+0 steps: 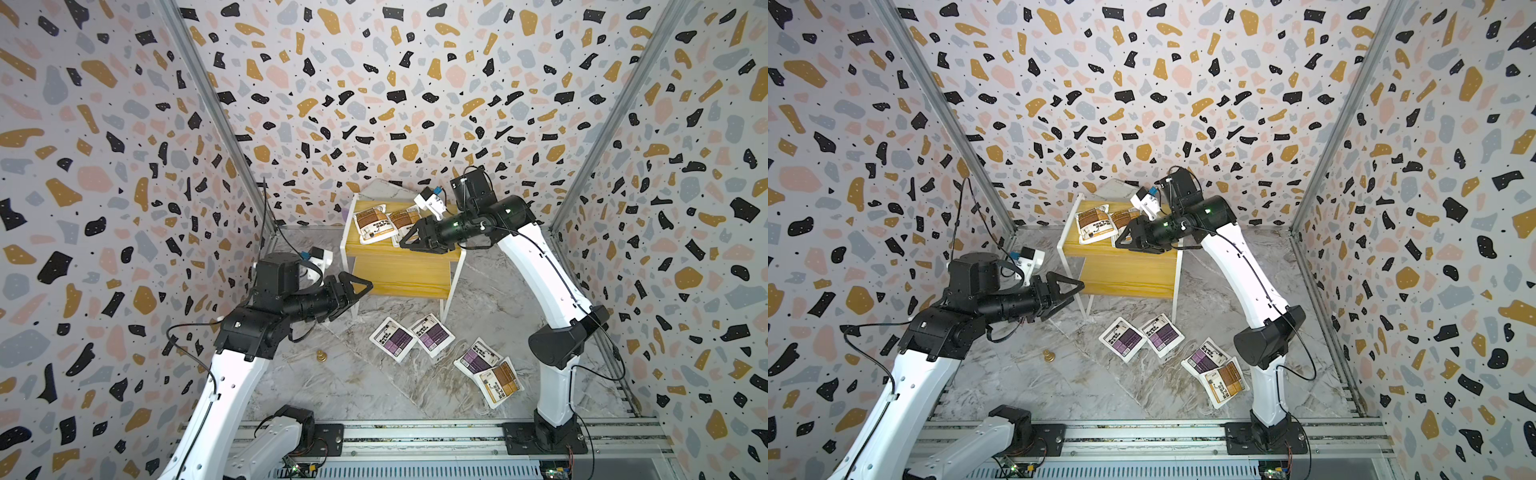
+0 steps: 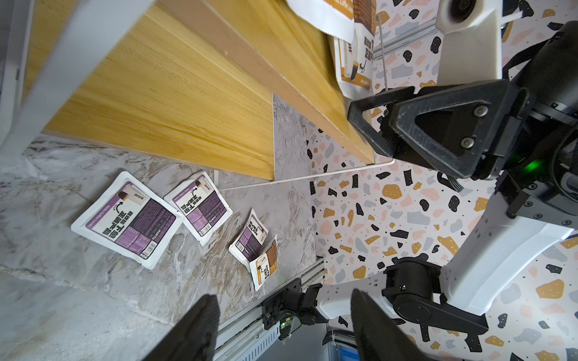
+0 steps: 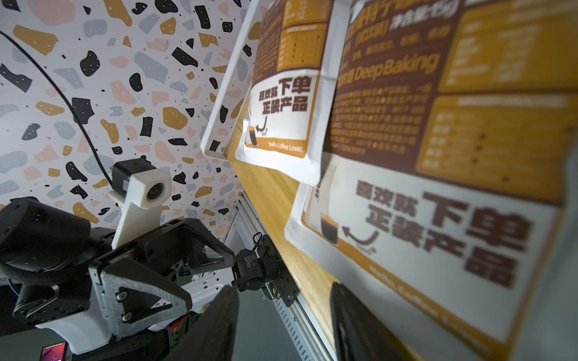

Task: Place the bagged coffee beans on the shelf by color
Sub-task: Place the bagged coffee beans on the shelf, then pick up the bagged coffee beans at the center of the board.

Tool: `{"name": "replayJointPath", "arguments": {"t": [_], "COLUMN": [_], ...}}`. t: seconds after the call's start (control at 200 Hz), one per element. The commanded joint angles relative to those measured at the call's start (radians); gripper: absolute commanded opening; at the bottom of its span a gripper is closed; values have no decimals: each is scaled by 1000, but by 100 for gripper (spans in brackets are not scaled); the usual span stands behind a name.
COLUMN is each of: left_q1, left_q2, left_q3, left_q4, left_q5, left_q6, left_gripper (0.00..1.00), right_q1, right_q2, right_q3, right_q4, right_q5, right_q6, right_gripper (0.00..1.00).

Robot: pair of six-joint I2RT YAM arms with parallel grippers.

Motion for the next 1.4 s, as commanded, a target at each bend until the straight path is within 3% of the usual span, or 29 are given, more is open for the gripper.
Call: {"name": "replayJointPath", "arguments": {"t": [0.0,0.14,0.275,0.415,0.581,0.856,1.091,1.101,1.116,1.261,1.392], "left_q1": [2,0,-44,-193,-347,-544,-572,-573,-572,-571,-573], "left_q2": [2,12,33,64,53,30,18,15,14,3,-2], "left_q3": [28,27,28,22,-87,-318,-419,-420,-419,-412,-402], "left_q4": [11,37,62,73,183,365,406,405,401,366,339], "left_q5": [6,17,5,-94,-188,-276,-285,-286,-288,-300,-298], "left_q6": [24,14,15,39,22,6,5,7,11,41,63], "left_gripper": [71,71,73,74,75,81,89,89,90,99,100], "right_q1": [5,4,-15,-100,-248,-314,-329,-329,-330,-331,-332], "right_q2": [-60,-158,-304,-493,-684,-826,-868,-874,-881,-962,-994], "right_q3": [24,-26,-173,-408,-685,-1198,-1480,-1491,-1508,-1656,-1757], "right_q4": [-26,-62,-80,-86,-155,-200,-173,-169,-162,-79,-5], "right_q5": [-5,18,49,77,143,329,423,424,425,411,387], "right_q6": [-2,-21,-18,2,1,22,111,117,128,246,330], "right_gripper": [53,53,54,55,57,71,88,96,99,99,99]}}
